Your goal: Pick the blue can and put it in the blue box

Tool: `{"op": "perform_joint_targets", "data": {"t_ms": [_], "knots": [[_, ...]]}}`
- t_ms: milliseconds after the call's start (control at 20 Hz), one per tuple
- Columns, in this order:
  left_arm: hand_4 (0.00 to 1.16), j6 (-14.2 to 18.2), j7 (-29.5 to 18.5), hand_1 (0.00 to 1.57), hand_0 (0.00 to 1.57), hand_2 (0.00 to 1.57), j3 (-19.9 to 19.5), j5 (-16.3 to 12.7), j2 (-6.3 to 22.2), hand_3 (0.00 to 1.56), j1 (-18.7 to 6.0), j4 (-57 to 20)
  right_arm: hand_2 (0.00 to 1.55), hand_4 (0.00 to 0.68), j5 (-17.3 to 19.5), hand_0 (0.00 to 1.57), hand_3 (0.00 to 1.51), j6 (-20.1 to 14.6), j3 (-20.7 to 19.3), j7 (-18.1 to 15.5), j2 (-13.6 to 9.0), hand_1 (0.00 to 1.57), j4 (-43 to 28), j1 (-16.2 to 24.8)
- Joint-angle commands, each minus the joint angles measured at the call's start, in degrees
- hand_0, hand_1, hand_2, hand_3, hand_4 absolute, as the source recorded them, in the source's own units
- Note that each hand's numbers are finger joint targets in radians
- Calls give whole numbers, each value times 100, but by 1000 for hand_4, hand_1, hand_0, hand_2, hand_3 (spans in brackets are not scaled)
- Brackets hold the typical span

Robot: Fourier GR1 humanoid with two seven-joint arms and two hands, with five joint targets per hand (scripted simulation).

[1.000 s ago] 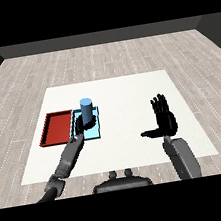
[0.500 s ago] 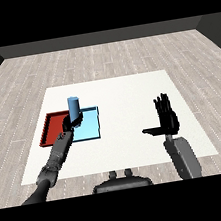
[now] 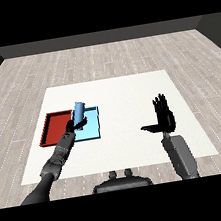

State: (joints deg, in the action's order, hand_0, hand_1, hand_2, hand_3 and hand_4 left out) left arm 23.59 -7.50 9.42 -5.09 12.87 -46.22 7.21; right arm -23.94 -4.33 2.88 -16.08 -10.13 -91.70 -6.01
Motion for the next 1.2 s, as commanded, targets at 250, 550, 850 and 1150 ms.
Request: {"op": "perform_joint_targets", "data": {"t_ms": [250,550,850,1150], "knots": [[781,-455,387,1571,1571,1431,-72,65,-252,0,49,-630,0,0,76,0,0,-47,60,-102,249,0,207,-107],[588,-453,672,0,0,0,76,305,-200,0,-114,-707,0,0,56,0,0,152,-15,-371,255,0,223,215],[0,379,167,0,0,0,-206,126,25,0,2,-423,0,0,-42,0,0,151,-101,-72,196,0,131,-119],[0,1433,-1743,0,0,0,-861,-443,-167,0,227,938,0,0,-127,0,0,296,-112,-235,267,0,175,-16]]}}
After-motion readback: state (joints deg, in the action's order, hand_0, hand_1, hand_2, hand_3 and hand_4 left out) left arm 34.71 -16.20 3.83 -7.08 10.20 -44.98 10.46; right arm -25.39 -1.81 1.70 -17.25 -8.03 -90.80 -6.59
